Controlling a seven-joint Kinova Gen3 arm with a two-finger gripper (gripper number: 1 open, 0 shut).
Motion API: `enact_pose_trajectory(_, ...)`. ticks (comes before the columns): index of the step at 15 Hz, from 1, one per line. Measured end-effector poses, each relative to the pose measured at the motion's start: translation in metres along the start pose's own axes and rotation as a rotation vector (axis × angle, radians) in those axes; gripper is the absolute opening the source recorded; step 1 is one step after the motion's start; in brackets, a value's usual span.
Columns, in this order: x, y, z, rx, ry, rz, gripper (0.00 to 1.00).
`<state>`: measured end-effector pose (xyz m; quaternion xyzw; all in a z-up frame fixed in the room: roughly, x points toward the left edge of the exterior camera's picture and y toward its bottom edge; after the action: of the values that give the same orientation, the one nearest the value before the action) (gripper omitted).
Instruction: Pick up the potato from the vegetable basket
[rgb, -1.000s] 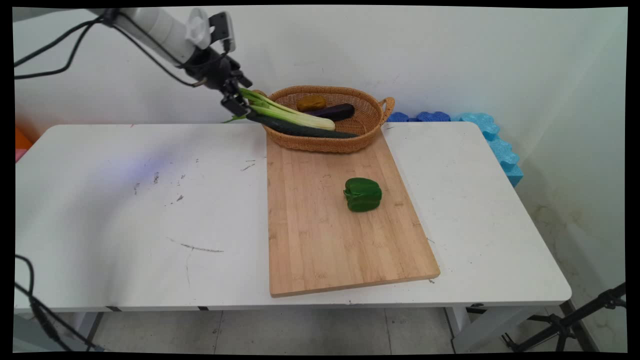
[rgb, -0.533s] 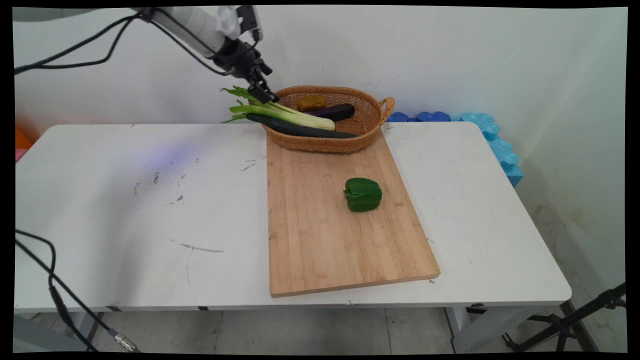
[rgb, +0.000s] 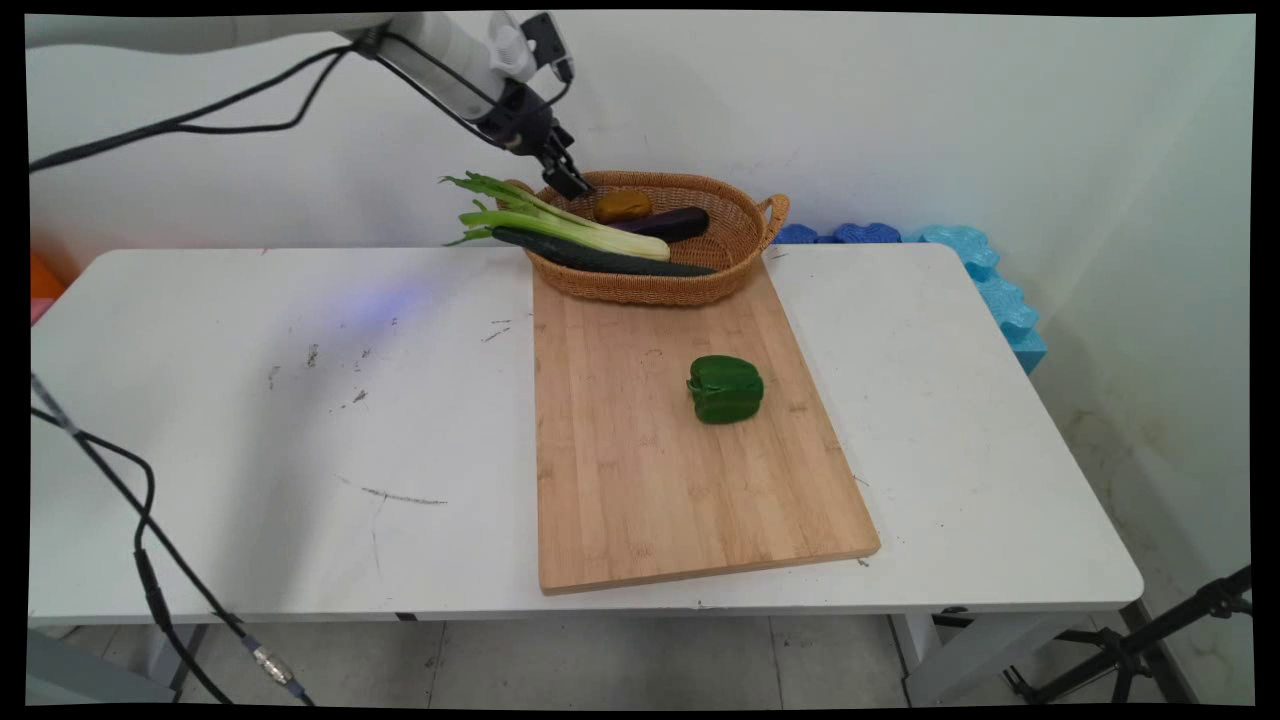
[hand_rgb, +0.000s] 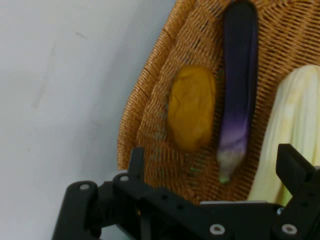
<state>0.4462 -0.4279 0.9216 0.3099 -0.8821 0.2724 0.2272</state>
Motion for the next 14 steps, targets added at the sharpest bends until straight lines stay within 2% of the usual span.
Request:
enact_pose_trajectory(6, 0.006, 0.001, 0.051, 0.013, -0.022, -0.083, 1.00)
enact_pose_trajectory(14, 0.007, 0.006, 0.094, 0.015, -0.042, -0.156, 1.00)
